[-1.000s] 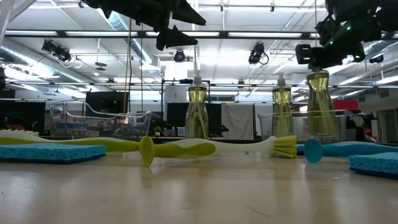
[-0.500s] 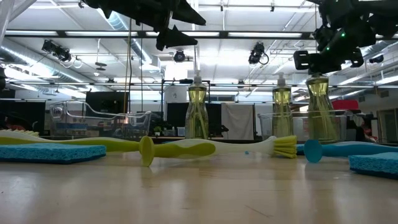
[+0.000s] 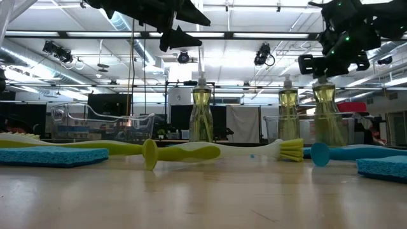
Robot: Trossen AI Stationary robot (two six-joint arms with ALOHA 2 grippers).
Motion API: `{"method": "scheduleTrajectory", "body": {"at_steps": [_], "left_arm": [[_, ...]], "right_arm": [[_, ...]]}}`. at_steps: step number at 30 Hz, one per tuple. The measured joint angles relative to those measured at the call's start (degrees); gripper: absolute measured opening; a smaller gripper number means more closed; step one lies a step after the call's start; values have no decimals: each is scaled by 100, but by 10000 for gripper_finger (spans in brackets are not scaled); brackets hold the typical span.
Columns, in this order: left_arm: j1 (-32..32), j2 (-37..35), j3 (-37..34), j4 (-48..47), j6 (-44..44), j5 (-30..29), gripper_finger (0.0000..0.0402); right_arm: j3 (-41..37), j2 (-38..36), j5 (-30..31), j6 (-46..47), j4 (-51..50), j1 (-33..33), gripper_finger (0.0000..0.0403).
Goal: Pick & Place Kitchen Sink Supplies
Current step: Put the yellow dish soap bottle into the right transparent bin
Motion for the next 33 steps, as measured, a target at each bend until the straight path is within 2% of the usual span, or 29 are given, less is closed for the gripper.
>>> {"method": "scheduleTrajectory", "body": {"at_steps": [9, 17, 24, 33], "left_arm": [[0, 0, 0, 0, 0, -2, 346], [-2, 0, 0, 0, 0, -42, 346], [-2, 0, 0, 0, 2, -85, 346], [-2, 0, 0, 0, 37, -90, 346]], "right_arm": [[2, 10, -4, 84, -30, 2, 185], [-4, -94, -171, 33, -44, 2, 242], [-8, -162, -181, -618, -32, 2, 288], [-9, -296, -180, -965, 70, 60, 297]]}}
